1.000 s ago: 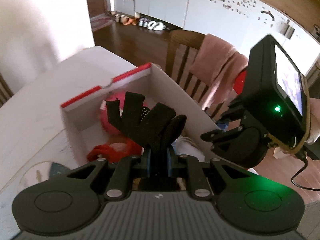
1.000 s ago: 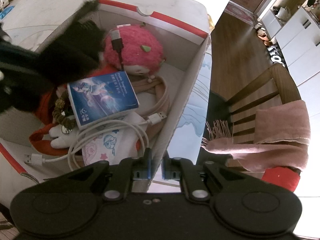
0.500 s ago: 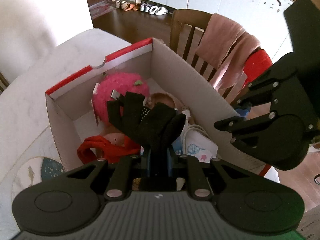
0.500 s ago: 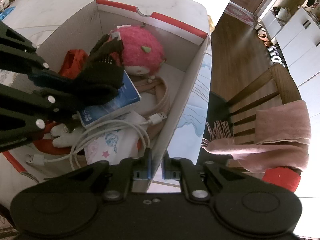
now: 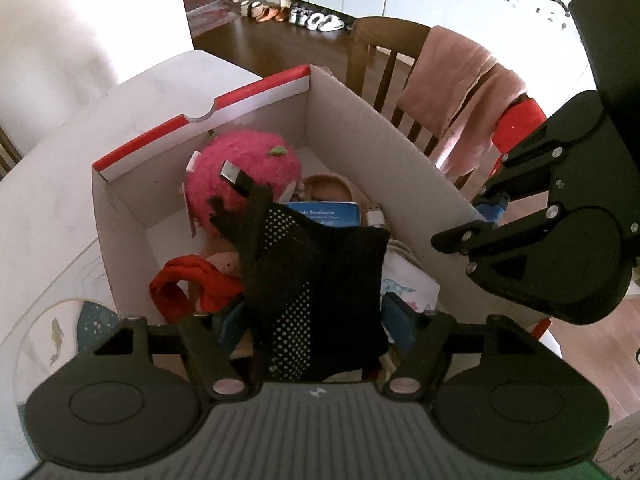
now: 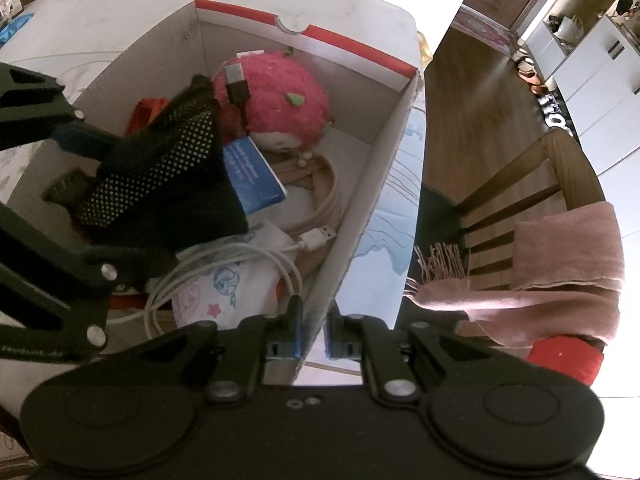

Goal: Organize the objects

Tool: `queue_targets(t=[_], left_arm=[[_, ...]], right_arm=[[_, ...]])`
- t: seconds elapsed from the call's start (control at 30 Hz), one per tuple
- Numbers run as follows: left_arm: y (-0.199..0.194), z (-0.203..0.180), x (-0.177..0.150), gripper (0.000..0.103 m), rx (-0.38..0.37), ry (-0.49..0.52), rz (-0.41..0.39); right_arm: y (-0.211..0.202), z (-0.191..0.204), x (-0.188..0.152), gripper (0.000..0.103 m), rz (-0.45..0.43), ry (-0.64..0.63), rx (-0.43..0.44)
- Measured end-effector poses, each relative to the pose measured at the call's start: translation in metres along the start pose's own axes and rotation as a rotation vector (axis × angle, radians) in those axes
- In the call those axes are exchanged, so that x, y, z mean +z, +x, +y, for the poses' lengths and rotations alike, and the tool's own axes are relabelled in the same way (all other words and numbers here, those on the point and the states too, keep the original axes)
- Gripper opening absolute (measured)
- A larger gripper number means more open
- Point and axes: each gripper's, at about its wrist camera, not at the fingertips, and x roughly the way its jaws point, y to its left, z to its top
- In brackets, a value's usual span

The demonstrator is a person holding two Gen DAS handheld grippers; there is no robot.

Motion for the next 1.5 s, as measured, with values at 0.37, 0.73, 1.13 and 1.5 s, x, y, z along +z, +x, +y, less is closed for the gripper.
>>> queue_targets(t=[0.37,0.73,1.13,1.5], left_arm=[[-0.020,0.003,-0.015,0.081,0.002,-0.048,-0.028],[-0.058,0.005,-0.024,0.084,0.048,-0.116,-0.126],[-0.081,0.007,-0.039,0.084,0.075,-0.188,-0.191],[-0.119,0.020,-0.075,0.084,0.093,-0.209,-0.329]], right_arm=[[-0.005,-0.001,-0.003,0.010,-0.012,-0.008,0.011],[-0.022,-0.003,-0.009,0.010,-0.052,-0.038,0.028],[-0.058,-0.005,-0.021,0.010,-0.131,-0.053,0.035],[-0.106,0.019,-0.047,0.012,-0.316,0.078,0.016]])
